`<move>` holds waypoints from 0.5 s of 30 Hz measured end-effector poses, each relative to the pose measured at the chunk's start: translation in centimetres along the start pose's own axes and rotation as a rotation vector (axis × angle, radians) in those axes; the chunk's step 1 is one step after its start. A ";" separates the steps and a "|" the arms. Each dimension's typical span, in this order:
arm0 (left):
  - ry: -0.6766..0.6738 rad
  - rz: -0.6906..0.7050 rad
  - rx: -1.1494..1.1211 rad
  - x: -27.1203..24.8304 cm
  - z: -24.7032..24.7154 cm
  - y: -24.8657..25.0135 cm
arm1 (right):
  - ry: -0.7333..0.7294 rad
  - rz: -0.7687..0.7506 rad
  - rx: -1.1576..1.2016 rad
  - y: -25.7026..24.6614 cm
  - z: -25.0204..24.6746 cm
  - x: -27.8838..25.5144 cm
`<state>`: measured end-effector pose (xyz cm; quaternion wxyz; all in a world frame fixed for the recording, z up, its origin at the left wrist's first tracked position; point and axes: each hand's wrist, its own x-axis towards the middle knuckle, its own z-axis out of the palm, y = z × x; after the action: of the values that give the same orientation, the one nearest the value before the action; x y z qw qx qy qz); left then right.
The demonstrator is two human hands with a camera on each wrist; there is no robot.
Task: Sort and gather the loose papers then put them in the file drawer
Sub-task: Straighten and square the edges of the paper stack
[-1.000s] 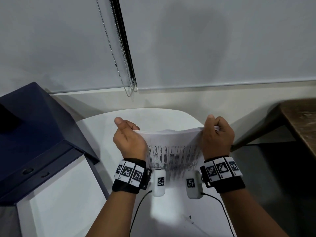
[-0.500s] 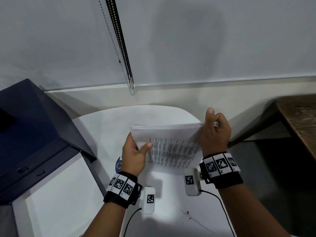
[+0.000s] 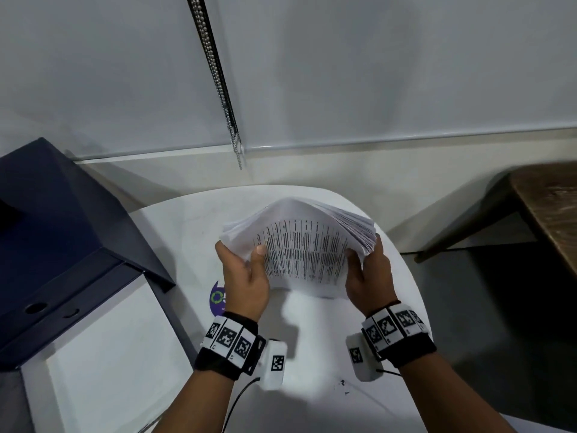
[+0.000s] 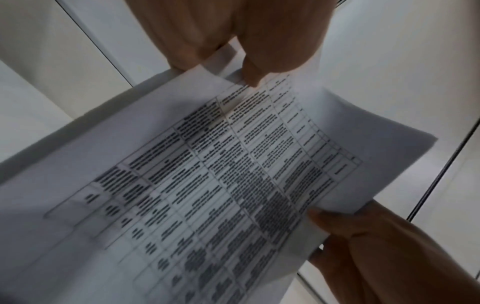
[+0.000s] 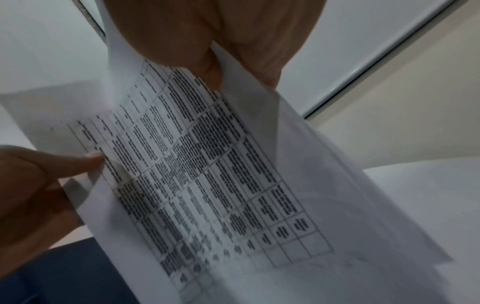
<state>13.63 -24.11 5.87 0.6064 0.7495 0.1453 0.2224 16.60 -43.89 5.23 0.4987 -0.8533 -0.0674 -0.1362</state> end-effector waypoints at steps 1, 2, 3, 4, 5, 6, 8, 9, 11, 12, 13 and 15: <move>-0.003 -0.001 0.022 -0.3 0.2 0.0 | -0.012 -0.018 -0.015 0.0 0.1 -0.1; -0.008 -0.014 0.037 -0.7 0.5 0.0 | -0.024 -0.031 -0.023 0.3 0.3 -0.3; -0.013 -0.035 0.043 -0.9 0.6 -0.2 | -0.033 -0.035 -0.020 0.6 0.6 -0.5; -0.021 -0.049 0.040 -1.0 0.7 -0.4 | -0.048 -0.026 -0.007 0.9 0.9 -0.6; -0.034 -0.052 0.027 -1.0 0.6 -0.7 | -0.062 -0.009 0.013 1.2 1.1 -0.8; -0.046 -0.044 0.007 -0.8 0.4 -1.0 | -0.071 0.024 0.047 1.4 1.2 -1.0; -0.058 -0.045 -0.035 -0.3 0.0 -2.0 | -0.088 0.079 0.150 1.8 1.3 -1.2; -0.064 -0.074 -0.048 0.2 -0.2 -2.6 | -0.097 0.095 0.185 2.0 1.3 -1.2; -0.083 -0.151 -0.069 1.0 -0.5 -3.9 | -0.127 0.142 0.230 2.5 1.4 -1.3; -0.089 -0.181 -0.084 1.3 -0.5 -4.3 | -0.129 0.156 0.247 2.9 1.6 -1.2; -0.092 -0.195 -0.098 1.5 -0.5 -4.7 | -0.120 0.153 0.260 3.4 1.9 -1.3; -0.097 -0.164 -0.109 1.8 -0.6 -4.9 | -0.092 0.129 0.285 4.4 2.4 -1.2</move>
<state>15.19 -21.66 1.53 0.6686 0.7109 0.1644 0.1431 16.92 -43.98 0.05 0.6189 -0.7818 -0.0537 -0.0539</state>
